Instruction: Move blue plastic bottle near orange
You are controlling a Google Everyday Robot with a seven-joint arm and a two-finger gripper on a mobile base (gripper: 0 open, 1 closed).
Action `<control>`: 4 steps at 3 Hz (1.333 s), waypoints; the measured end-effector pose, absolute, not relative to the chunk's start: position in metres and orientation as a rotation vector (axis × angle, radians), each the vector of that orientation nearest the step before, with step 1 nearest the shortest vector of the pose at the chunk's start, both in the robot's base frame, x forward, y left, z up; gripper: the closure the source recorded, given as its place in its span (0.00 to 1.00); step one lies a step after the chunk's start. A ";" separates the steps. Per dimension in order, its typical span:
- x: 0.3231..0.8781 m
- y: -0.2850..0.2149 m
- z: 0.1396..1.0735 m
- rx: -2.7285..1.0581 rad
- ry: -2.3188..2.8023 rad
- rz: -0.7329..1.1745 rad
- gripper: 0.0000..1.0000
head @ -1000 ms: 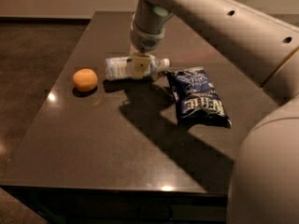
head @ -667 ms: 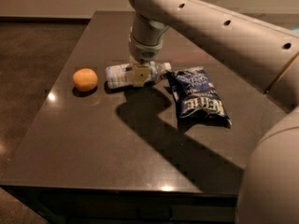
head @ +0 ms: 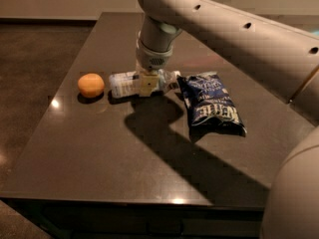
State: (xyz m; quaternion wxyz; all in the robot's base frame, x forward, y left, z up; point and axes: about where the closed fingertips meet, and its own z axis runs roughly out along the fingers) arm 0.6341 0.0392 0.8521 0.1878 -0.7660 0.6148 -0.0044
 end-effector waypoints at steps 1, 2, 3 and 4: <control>0.623 0.047 0.860 -2.151 1.715 0.062 0.36; 0.620 0.051 0.863 -2.147 1.712 0.098 0.13; 0.619 0.051 0.861 -2.149 1.711 0.101 0.00; 0.619 0.051 0.861 -2.149 1.711 0.101 0.00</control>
Offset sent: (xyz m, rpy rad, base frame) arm -0.0173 0.0139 0.0172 0.0855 0.0654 0.0238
